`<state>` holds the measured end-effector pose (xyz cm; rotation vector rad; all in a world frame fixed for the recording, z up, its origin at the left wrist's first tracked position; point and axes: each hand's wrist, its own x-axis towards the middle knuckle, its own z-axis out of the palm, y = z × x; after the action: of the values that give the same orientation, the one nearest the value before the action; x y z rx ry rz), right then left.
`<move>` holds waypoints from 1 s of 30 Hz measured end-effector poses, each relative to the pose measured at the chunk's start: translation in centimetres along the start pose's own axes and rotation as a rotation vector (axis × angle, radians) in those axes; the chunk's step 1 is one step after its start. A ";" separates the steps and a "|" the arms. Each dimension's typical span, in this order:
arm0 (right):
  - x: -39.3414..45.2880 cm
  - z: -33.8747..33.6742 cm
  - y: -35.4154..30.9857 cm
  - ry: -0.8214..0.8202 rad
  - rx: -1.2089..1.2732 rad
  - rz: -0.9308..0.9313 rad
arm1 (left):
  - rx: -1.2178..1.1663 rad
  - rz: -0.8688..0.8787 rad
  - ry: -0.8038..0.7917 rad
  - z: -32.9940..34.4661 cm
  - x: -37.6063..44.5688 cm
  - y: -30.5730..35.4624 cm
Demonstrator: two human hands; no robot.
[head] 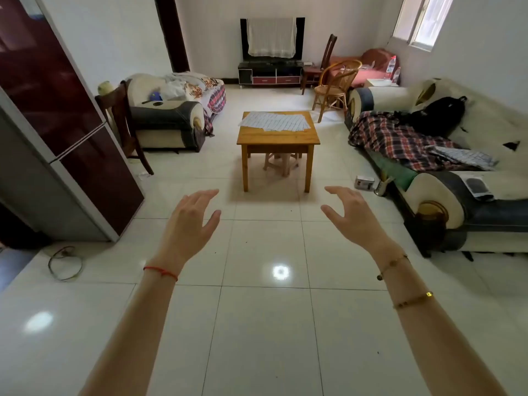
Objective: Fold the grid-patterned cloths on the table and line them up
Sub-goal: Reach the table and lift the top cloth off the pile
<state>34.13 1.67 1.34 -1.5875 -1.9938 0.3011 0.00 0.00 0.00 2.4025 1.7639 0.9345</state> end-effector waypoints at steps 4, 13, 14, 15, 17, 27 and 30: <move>-0.1 -0.1 0.9 -0.001 0.004 0.018 | -0.025 -0.016 0.009 0.7 -0.1 0.7; 1.7 1.3 4.1 -0.050 0.017 0.043 | -0.029 -0.041 0.004 3.6 1.5 0.9; 2.2 1.5 4.4 -0.050 0.023 0.046 | -0.028 -0.046 0.000 4.1 1.9 0.7; 2.8 1.6 4.8 -0.047 0.028 0.048 | -0.025 -0.049 -0.005 4.6 2.3 0.6; 4.2 2.2 5.6 -0.048 0.027 0.051 | -0.016 -0.052 -0.021 5.7 3.3 0.3; 15.8 7.1 9.7 -0.077 -0.014 0.079 | -0.036 -0.099 -0.078 11.9 14.2 -4.8; 21.4 8.3 10.7 -0.092 -0.019 0.086 | -0.034 -0.092 -0.088 13.3 19.3 -7.0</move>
<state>35.39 26.26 -4.65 -1.7025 -2.0050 0.3969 3.74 23.71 -4.69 2.2826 1.7956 0.8280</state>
